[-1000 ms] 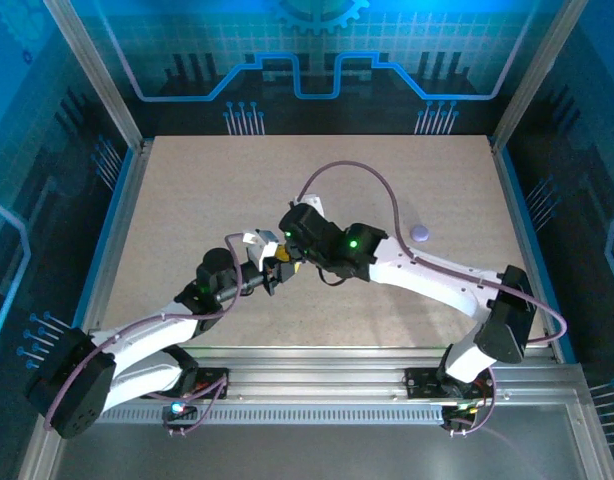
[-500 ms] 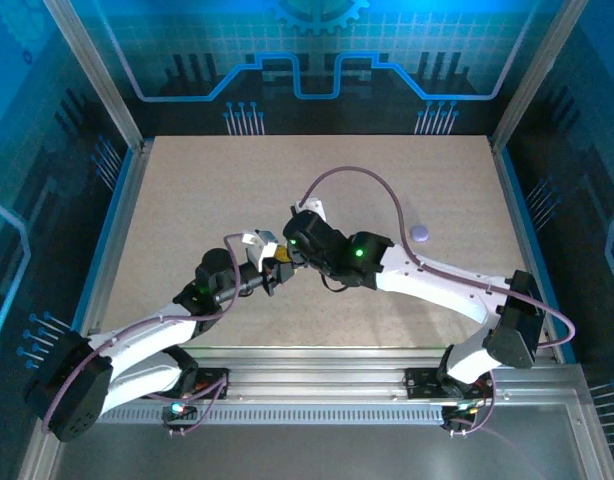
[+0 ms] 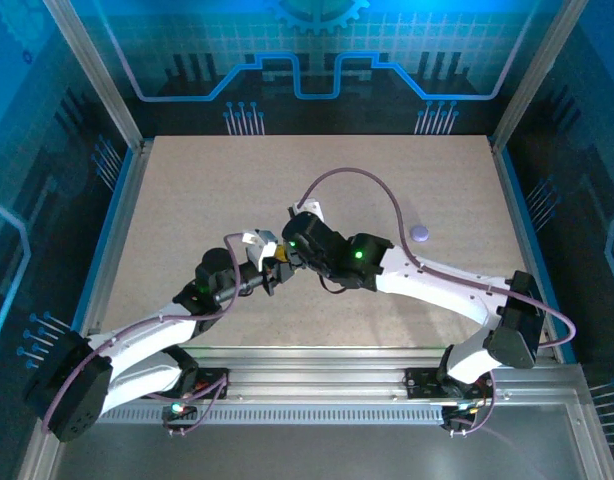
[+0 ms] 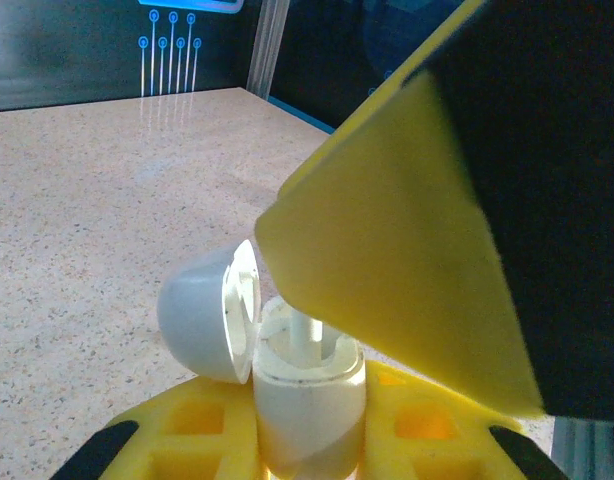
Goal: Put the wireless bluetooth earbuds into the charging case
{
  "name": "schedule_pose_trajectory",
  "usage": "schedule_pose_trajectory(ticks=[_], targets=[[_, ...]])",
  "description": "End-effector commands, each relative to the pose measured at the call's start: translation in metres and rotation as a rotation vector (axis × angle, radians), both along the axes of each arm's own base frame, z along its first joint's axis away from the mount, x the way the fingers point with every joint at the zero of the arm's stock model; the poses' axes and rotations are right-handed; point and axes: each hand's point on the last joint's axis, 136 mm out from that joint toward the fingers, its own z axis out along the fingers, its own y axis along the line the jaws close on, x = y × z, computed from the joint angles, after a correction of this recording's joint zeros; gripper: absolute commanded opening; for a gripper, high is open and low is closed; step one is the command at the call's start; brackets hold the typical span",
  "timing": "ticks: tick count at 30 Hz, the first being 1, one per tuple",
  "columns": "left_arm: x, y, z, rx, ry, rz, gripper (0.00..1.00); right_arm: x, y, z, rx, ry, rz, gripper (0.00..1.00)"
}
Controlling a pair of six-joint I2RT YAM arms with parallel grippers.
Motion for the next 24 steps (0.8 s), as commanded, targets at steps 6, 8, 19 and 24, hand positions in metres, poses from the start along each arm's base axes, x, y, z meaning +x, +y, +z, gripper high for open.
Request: schedule_pose_trajectory(ticks=[6,8,19,24], targets=[[0.005,-0.001,0.050,-0.072,-0.128,0.013,0.12,-0.016,0.000,-0.018,-0.049,0.044,0.018,0.18],[0.004,-0.001,0.050,-0.071,-0.132,0.008,0.11,-0.015,-0.001,-0.017,-0.063,0.035,0.018,0.17],[0.001,-0.002,0.052,-0.068,-0.141,-0.007,0.12,-0.015,-0.002,-0.017,-0.093,0.018,0.040,0.17],[0.002,-0.001,0.054,-0.071,-0.145,-0.002,0.12,-0.022,0.010,-0.022,-0.052,0.040,0.091,0.18]])
